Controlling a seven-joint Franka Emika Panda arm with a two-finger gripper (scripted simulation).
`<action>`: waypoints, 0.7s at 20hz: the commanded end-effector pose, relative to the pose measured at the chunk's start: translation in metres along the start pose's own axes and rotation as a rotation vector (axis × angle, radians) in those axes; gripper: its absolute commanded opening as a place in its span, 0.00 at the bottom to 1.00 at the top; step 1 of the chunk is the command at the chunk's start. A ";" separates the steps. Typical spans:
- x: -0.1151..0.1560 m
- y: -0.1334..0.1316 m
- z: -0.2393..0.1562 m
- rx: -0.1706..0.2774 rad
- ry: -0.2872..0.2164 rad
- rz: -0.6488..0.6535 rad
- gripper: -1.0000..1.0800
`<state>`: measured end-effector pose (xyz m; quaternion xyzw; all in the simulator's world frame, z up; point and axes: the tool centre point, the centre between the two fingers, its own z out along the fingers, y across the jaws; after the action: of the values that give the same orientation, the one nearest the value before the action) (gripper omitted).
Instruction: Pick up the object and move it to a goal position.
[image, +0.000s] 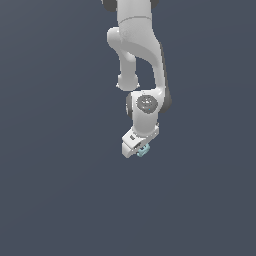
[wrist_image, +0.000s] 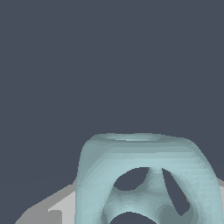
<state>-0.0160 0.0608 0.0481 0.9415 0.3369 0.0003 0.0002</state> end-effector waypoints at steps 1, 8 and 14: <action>-0.004 0.003 -0.008 -0.001 0.001 0.000 0.00; -0.022 0.014 -0.048 -0.001 0.000 0.000 0.00; -0.048 0.030 -0.103 0.000 0.000 0.000 0.00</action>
<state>-0.0314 0.0153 0.1356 0.9415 0.3371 0.0001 0.0002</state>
